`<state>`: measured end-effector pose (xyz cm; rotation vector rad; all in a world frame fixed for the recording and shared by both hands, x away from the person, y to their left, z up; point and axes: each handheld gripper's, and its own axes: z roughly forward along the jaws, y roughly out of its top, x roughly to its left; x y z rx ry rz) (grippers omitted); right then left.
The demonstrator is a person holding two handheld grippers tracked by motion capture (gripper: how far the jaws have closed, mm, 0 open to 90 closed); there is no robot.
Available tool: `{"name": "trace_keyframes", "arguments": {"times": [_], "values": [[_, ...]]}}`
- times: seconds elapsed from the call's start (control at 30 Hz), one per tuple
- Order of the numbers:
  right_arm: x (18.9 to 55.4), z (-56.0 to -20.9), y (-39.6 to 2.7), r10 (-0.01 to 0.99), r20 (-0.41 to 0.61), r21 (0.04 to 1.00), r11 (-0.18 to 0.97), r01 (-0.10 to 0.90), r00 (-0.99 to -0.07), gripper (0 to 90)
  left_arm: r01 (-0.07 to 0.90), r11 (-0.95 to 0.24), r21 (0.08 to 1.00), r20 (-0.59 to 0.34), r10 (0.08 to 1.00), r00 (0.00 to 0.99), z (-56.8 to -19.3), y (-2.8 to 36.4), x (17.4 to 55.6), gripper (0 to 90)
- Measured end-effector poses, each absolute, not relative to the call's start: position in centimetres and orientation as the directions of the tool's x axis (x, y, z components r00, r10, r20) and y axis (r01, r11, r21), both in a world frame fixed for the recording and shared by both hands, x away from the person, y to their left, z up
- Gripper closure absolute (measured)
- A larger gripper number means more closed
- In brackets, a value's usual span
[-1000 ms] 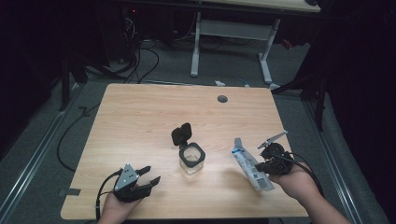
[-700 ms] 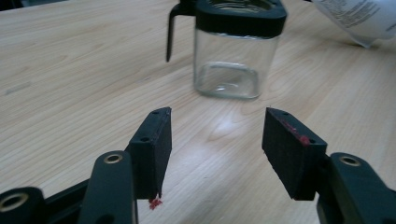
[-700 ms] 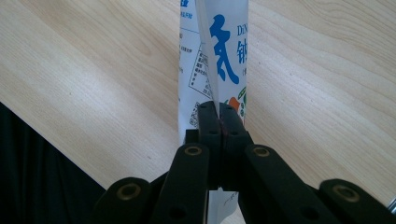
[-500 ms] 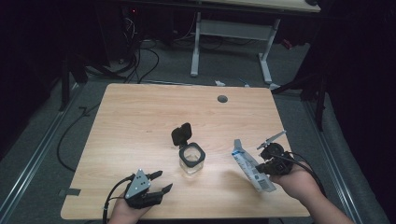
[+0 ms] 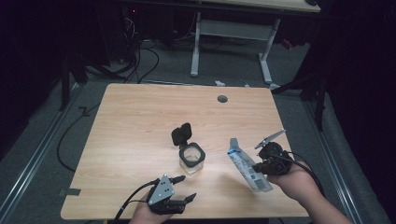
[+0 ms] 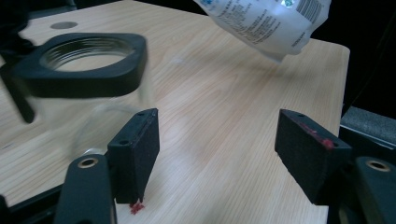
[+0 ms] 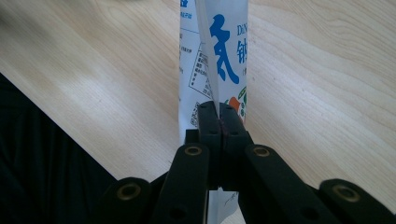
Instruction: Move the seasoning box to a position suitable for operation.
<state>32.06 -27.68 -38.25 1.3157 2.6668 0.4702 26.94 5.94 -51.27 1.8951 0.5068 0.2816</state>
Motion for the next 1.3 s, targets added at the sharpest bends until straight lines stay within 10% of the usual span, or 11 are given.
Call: {"name": "trace_keyframes", "arguments": {"times": [1.3], "values": [[32.9,-36.5,-23.4,0.747,0.011,0.256,0.640,0.724,-0.664,90.0,0.206,-0.293,0.934,-0.064,0.430,0.901,-51.9,-0.3,27.7,26.3]]}}
